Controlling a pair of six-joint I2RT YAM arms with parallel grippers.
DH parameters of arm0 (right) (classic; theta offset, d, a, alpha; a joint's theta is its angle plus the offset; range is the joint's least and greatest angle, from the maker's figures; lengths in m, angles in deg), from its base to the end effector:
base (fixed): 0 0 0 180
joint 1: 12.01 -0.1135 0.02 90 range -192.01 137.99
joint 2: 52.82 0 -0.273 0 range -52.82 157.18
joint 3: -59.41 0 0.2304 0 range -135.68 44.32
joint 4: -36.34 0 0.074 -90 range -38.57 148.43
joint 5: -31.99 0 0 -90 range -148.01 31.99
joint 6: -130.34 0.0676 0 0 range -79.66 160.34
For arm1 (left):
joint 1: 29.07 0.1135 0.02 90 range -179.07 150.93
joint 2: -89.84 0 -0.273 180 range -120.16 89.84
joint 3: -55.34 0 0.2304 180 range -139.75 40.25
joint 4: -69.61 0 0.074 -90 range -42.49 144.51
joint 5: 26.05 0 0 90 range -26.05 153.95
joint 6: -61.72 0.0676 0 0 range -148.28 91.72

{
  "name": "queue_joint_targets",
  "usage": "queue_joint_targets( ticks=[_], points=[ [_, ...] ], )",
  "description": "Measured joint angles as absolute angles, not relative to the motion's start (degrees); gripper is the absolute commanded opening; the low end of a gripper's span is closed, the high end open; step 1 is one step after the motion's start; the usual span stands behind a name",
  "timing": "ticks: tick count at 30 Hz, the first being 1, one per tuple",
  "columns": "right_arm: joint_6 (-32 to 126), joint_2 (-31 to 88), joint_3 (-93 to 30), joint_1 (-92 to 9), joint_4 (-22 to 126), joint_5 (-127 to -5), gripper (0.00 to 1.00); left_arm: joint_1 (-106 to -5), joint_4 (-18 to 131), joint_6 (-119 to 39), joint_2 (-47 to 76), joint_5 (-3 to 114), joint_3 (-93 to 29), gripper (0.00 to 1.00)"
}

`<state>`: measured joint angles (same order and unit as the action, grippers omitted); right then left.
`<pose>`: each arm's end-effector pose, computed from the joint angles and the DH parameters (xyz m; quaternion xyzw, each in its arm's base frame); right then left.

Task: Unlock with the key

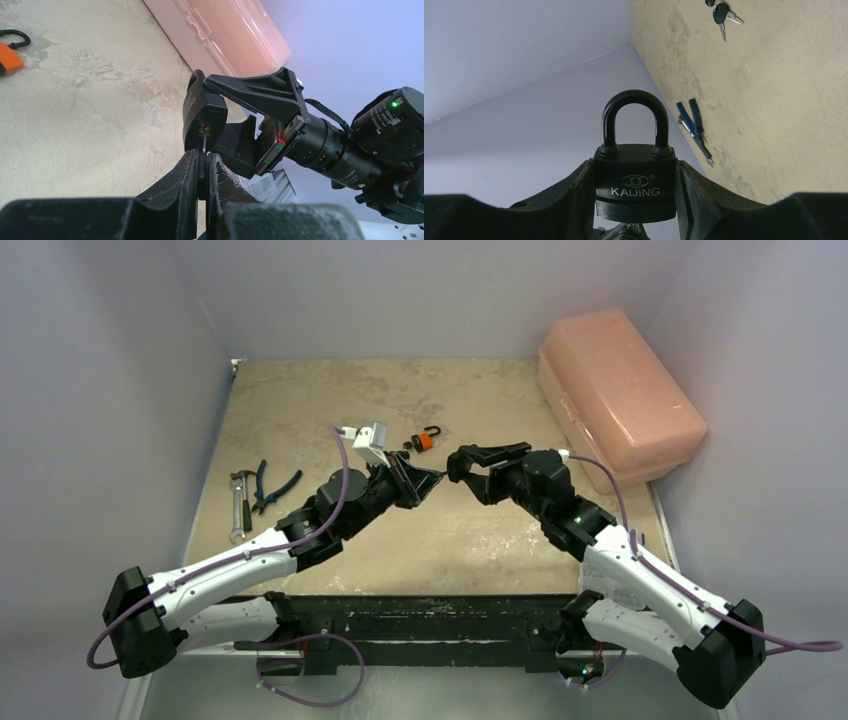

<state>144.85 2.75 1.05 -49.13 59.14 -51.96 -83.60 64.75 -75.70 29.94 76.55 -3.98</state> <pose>0.1865 0.1322 0.3016 0.4790 0.6638 0.5267 0.2290 0.1587 -0.1973 0.3341 -0.0281 0.7386 -0.4684 0.4841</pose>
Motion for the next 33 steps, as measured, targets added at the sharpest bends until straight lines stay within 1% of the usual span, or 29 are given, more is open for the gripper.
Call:
queue_joint_targets(
  ticks=[7, 23, 33],
  points=[
    [144.89, 3.84, 0.92, -49.13, 59.09, -51.94, 0.00, -83.60, 67.31, -75.70, 28.87, 76.18, -2.98, 0.00],
    [144.92, 4.17, 0.92, -49.13, 58.87, -51.94, 0.00, -83.64, 67.20, -75.68, 28.74, 79.17, -2.80, 0.00],
    [144.94, 4.17, 0.92, -49.11, 58.74, -51.62, 0.00, -83.64, 68.86, -75.68, 28.68, 79.02, -1.86, 0.00]
  ],
)
